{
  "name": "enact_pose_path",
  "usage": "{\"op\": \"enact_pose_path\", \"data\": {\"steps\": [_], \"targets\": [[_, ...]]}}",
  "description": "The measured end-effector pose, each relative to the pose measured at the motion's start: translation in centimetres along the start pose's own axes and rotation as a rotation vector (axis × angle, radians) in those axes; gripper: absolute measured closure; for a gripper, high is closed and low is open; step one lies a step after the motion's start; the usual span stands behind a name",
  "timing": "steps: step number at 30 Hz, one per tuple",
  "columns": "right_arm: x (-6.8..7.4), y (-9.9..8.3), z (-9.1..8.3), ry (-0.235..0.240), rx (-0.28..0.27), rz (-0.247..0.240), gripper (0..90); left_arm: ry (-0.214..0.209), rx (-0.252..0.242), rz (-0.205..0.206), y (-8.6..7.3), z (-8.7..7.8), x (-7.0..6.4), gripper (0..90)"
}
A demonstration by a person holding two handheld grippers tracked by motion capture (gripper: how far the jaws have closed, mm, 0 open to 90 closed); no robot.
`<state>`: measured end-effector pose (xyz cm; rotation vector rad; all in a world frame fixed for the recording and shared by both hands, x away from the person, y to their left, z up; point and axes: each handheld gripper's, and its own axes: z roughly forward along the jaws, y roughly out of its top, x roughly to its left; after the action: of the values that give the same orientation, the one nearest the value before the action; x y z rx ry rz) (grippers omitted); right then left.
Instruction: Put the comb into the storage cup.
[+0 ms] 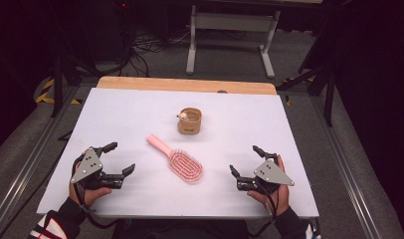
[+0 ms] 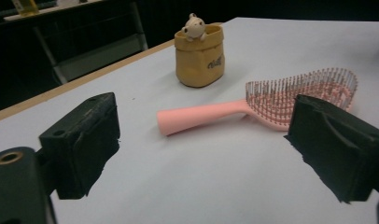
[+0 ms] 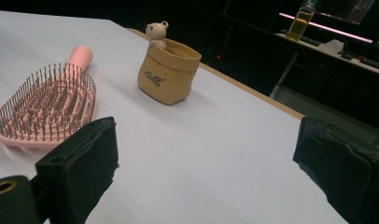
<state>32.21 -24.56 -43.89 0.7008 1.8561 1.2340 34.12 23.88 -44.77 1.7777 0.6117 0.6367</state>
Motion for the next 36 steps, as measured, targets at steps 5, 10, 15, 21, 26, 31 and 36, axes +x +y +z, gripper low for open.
{"op": "enact_pose_path", "data": {"steps": [5, 10, 15, 21, 26, 31, 36], "targets": [[-0.2, -0.2, 0.3, 0.003, 0.009, 0.006, 6.9, -0.012, 0.027, 0.013, -0.2, 0.3, -0.1, 13.5], [-0.1, 0.0, 0.3, 0.002, 0.003, 0.004, 6.9, -0.023, 0.040, 0.016, -0.3, 0.3, -0.1, 16.1], [0.0, 0.1, 0.2, -0.001, 0.001, -0.007, 7.1, -0.023, 0.047, 0.017, -0.4, 0.3, 0.0, 20.4], [-0.2, -0.1, 0.4, 0.000, 0.012, 0.001, 7.1, -0.006, 0.042, 0.024, 0.0, 0.9, 0.4, 23.0], [-0.4, -0.1, 0.2, -0.009, 0.012, 0.006, 7.3, 0.001, 0.046, 0.020, 0.5, 1.9, 1.3, 25.8], [-0.4, -0.1, 0.4, -0.005, 0.020, 0.013, 7.4, 0.007, 0.073, 0.055, 1.6, 3.0, 1.9, 35.2], [-0.2, -0.2, 0.7, -0.018, 0.035, 0.006, 8.0, -0.014, 0.101, 0.055, 3.1, 5.2, 2.7, 55.0]]}}
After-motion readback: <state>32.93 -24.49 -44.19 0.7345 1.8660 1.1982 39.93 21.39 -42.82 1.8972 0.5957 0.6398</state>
